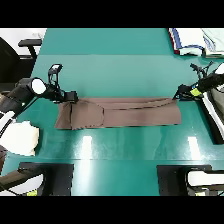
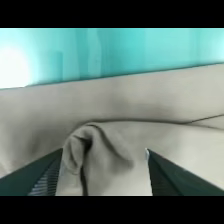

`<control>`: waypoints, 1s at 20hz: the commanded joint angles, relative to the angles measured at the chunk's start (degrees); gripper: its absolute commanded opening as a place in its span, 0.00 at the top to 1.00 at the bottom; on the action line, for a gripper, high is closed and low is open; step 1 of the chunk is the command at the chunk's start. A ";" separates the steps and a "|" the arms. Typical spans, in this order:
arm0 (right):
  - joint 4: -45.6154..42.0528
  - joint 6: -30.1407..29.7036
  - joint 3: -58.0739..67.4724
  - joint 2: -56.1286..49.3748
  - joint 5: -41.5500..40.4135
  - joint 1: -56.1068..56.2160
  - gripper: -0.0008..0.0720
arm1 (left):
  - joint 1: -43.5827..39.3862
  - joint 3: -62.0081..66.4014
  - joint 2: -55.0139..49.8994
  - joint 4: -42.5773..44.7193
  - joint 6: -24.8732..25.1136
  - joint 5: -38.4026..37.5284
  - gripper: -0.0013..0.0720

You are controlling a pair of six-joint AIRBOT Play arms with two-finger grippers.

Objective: Fold the shirts.

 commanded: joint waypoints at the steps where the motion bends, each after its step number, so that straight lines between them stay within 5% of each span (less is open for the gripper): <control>1: 1.68 -5.90 1.33 -1.05 2.43 -1.84 0.37 | 0.09 2.91 -0.50 -0.35 0.15 -5.35 0.13; 2: 1.86 -6.93 0.26 -0.61 3.45 -3.45 0.37 | 0.09 3.65 -0.50 -0.57 0.15 -7.30 0.15; 4: 4.11 -8.66 -3.67 0.74 3.85 -8.26 0.37 | 0.09 4.11 -0.50 -2.08 0.83 -9.18 0.73; 5: 7.17 -10.12 -5.95 1.20 3.50 -10.97 0.36 | 0.09 4.09 -0.50 -3.91 1.70 -9.18 0.90; 6: 10.38 -11.19 -7.91 1.22 3.23 -13.66 0.29 | 0.09 4.09 -0.50 -6.27 2.60 -8.74 0.94; 7: 13.27 -11.80 -10.12 1.03 2.64 -16.17 0.18 | -0.13 4.09 -0.50 -8.87 3.65 -7.91 0.94; 15: 24.20 -16.13 -16.85 -5.49 0.96 -15.19 0.21 | -10.19 4.17 -2.86 -14.56 1.36 -0.09 0.95; 17: 24.09 -16.17 -16.85 -5.77 -0.81 -12.00 0.48 | -12.72 5.90 -6.36 -18.53 1.46 1.31 0.95; 19: 24.15 -16.52 -16.81 -4.17 -1.90 -10.08 0.91 | -15.21 10.12 -11.21 -19.91 1.60 1.55 0.95; 20: 24.20 -16.50 -16.48 -2.56 -1.70 -9.73 0.97 | -16.37 12.57 -13.66 -19.98 1.57 1.36 0.95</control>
